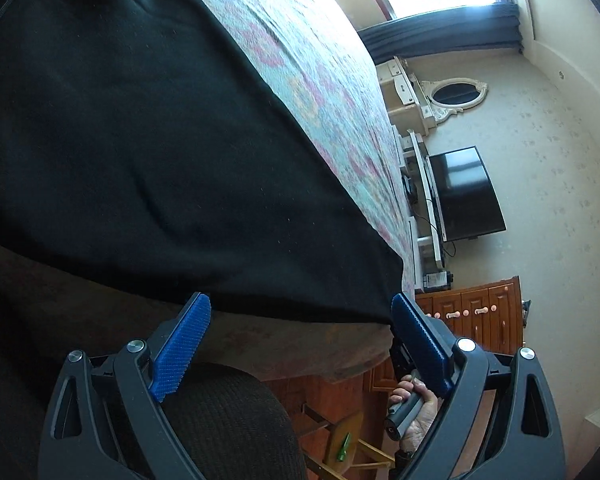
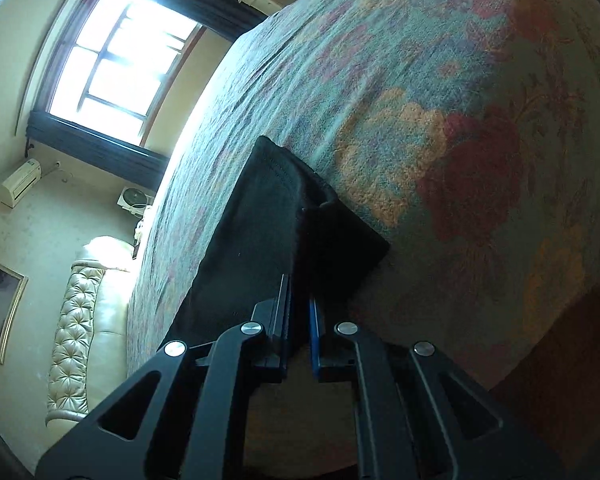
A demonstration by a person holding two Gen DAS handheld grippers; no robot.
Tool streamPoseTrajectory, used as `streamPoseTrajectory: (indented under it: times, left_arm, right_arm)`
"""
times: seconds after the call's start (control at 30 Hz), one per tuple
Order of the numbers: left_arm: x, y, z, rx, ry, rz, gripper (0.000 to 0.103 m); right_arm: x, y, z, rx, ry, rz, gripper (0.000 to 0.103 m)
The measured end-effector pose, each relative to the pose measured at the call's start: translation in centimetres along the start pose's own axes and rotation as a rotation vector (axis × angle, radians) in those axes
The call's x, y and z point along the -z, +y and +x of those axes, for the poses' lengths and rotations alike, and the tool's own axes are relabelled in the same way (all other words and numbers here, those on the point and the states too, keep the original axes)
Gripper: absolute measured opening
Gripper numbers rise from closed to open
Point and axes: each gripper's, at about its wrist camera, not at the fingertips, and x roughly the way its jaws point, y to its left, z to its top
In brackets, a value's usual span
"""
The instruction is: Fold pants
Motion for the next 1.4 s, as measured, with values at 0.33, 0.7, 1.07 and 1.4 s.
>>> streamPoseTrajectory:
  times: [0.33,0.7,1.07,1.4]
  left_arm:
    - [-0.1,0.2,2.5,0.005,-0.051,-0.119,0.090]
    - [0.5,2.6,3.3,-0.030,-0.029,-0.241,0.012]
    - [0.5,3.1,2.9,-0.061,-0.007,-0.214,0.012]
    - [-0.7,-2.4,-0.3,-0.020,-0.027,0.081,0.075]
  right_arm:
    - [-0.3,-1.4,0.1,-0.037,0.009,0.040,0.007]
    - [-0.4,-1.4,-0.4,-0.040,-0.003,0.029,0.007]
    - [-0.2,-2.0,-0.8,-0.018,-0.004,0.037,0.006]
    - [-5.8,-5.5,-4.5,-0.099,-0.057,0.114,0.063]
